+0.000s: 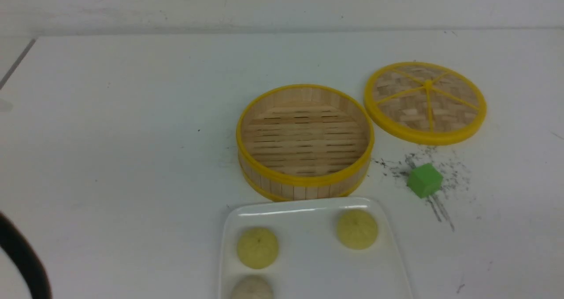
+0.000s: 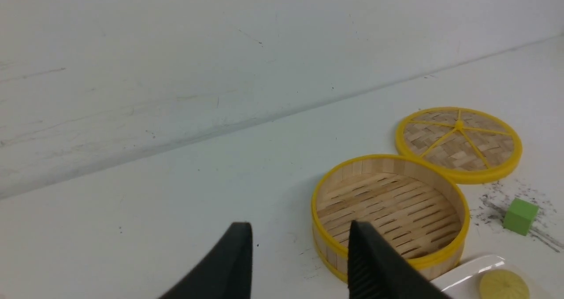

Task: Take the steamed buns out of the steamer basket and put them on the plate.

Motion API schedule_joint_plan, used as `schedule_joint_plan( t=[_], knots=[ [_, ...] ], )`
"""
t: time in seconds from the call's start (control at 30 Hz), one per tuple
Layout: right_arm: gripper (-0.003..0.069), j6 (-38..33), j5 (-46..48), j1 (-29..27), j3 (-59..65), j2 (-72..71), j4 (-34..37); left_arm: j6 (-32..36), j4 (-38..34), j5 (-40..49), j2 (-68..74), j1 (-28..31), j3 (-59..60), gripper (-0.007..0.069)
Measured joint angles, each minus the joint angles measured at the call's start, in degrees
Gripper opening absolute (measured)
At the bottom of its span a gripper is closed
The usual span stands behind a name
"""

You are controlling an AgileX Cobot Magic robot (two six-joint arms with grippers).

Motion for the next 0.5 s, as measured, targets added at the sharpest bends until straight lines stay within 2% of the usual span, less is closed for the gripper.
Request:
schedule_joint_plan(
  t=[0.27,0.43,0.5],
  knots=[
    [0.0400,0.0,-1.3,0.0,4.6,0.0,-2.0,0.0,0.0,-0.1,0.0,0.0,0.6,0.0326],
    [0.0297,0.6,-0.6,0.0,4.6,0.0,-4.2,0.0,-0.1,-0.1,0.0,0.0,2.2,0.0326],
    [0.0243,0.6,2.5,0.0,4.7,0.0,-6.4,0.1,-0.5,-0.4,0.0,0.0,2.8,0.0326]
  ],
)
